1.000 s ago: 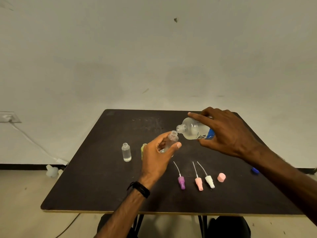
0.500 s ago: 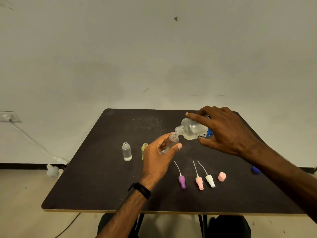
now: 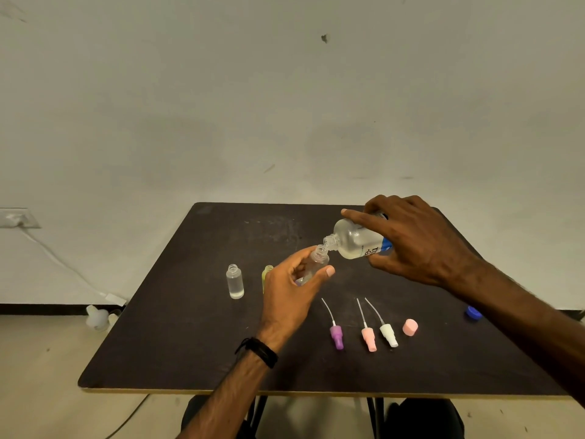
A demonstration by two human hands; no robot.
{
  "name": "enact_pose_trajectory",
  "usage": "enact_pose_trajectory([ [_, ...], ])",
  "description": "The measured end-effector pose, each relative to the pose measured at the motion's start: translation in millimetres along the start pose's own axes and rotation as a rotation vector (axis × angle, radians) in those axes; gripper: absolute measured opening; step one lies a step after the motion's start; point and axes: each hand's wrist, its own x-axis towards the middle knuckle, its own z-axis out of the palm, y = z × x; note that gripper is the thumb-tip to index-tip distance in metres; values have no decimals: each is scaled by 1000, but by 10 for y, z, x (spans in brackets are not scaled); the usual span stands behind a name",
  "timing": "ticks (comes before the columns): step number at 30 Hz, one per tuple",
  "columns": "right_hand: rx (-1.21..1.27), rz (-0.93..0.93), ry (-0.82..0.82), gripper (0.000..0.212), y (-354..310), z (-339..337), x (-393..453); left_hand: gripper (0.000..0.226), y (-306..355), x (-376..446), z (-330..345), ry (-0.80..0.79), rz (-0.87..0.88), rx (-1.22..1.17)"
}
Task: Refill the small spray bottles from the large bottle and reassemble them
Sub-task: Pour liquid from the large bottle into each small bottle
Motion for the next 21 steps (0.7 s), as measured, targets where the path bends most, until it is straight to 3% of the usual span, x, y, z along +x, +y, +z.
enact_pose_trajectory([
  [21,-10,-10,-13,77,22,12,14,41,-30,-8,8,0,-4,28],
])
